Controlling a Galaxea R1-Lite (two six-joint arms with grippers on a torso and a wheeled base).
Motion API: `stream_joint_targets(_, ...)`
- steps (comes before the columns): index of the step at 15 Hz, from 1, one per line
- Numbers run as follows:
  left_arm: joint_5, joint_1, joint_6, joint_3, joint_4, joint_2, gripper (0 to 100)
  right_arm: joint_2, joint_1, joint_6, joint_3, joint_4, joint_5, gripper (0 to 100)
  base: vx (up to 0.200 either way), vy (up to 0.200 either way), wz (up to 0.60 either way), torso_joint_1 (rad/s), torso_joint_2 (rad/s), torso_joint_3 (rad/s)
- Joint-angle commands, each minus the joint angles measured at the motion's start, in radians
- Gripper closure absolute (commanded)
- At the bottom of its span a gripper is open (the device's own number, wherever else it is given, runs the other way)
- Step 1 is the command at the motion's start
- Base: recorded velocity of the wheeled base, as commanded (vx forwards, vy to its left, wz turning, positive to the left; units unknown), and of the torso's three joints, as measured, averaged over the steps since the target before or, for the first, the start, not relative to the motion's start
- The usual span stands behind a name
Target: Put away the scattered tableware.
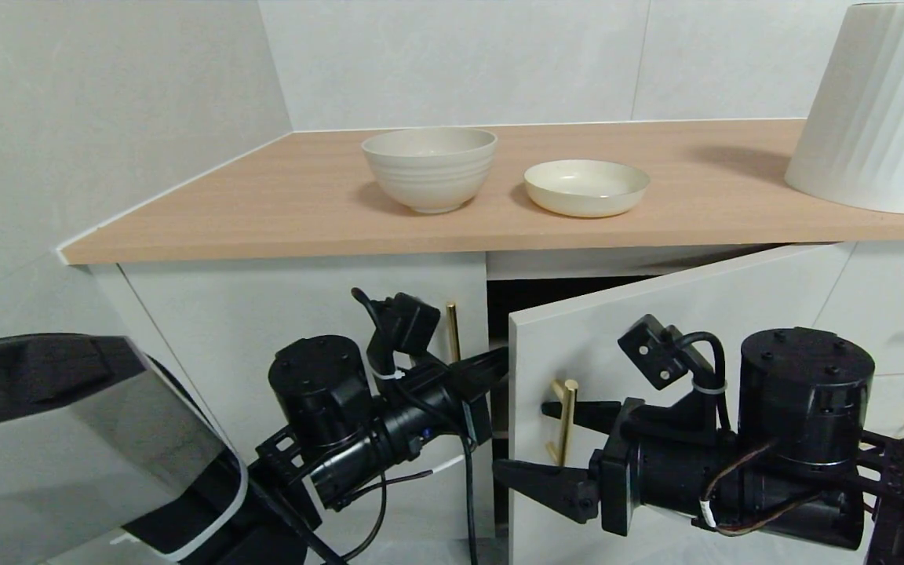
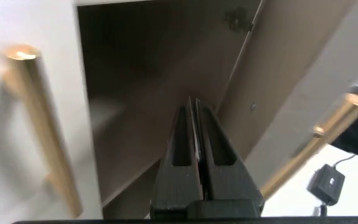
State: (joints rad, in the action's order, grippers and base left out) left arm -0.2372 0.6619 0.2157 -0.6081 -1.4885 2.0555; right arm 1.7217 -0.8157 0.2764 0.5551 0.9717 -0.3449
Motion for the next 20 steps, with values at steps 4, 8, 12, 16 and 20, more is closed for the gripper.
stream_joint_targets(4, 0.003, 0.036, 0.002, -0.010, -0.042, 0.061, 100, -0.001, 0.000, -0.006, -0.030, 0.019, 0.003, 0, 0.000, 0.000, 0.00, 0.000, 0.00, 0.000)
stream_joint_targets(8, 0.003, 0.047, 0.002, -0.007, -0.045, 0.060, 100, 0.001, 0.001, -0.011, -0.060, 0.081, 0.027, 0, 0.000, 0.000, 0.00, 0.000, 0.00, 0.000)
stream_joint_targets(12, 0.003, 0.062, 0.002, -0.009, -0.044, 0.054, 100, -0.002, 0.026, -0.016, -0.061, 0.071, 0.087, 0, 0.000, 0.000, 0.00, 0.000, 0.00, 0.000)
stream_joint_targets(16, 0.001, 0.073, 0.002, -0.016, -0.039, 0.049, 100, -0.050, 0.095, -0.051, -0.063, 0.028, 0.089, 0, 0.000, 0.000, 0.00, 0.000, 0.00, 0.000)
stream_joint_targets(20, -0.004, 0.088, 0.002, -0.055, -0.009, 0.035, 100, -0.162, 0.145, -0.077, -0.110, -0.039, 0.106, 0, 0.000, 0.000, 0.00, 0.000, 0.00, 0.000)
